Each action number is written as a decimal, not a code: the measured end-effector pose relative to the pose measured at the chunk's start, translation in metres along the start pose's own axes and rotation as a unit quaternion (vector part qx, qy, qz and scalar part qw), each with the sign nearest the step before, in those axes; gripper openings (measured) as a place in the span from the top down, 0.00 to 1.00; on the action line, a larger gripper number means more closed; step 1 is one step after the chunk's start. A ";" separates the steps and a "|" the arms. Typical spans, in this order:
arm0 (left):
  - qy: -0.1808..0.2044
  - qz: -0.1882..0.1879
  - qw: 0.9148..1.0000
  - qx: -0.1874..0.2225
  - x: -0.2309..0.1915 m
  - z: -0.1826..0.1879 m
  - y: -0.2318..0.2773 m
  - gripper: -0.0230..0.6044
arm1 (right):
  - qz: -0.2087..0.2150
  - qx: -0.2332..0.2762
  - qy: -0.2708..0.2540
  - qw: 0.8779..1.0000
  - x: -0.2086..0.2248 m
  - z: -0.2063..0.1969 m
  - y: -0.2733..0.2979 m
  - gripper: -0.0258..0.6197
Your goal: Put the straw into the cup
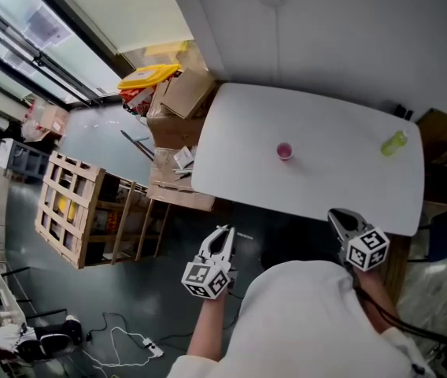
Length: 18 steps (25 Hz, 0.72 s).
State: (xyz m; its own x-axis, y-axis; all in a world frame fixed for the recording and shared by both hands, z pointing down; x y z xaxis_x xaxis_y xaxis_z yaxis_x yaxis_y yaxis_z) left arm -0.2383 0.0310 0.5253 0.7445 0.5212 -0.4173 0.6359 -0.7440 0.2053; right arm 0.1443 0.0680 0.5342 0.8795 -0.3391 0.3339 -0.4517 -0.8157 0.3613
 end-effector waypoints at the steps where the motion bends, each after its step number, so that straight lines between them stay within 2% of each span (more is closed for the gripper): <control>1: 0.002 0.003 1.000 0.000 0.001 0.002 0.006 0.92 | 0.004 -0.002 -0.001 1.000 0.005 0.003 0.004 0.91; 13: 0.017 0.046 0.999 -0.013 0.016 0.007 0.076 0.93 | 0.050 -0.020 -0.009 0.999 0.071 0.032 0.048 0.91; 18: 0.025 0.044 0.999 -0.010 0.026 0.016 0.103 0.92 | 0.060 -0.026 -0.007 0.998 0.097 0.038 0.055 0.91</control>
State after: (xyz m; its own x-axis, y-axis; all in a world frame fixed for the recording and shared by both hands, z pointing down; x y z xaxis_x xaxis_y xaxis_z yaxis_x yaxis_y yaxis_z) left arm -0.1570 -0.0393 0.5212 0.8069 0.4748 -0.3515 0.5708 -0.7798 0.2570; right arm 0.2103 -0.0278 0.5532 0.8199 -0.4402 0.3660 -0.5616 -0.7428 0.3646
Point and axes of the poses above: the fingertips, and each gripper's own axes: y forward along the fingers, x to its right, z out of its top, the point moved 9 cm from there along -y, backward along the fingers, and after that the axes turned 6 degrees about x, right-handed, at the moved point
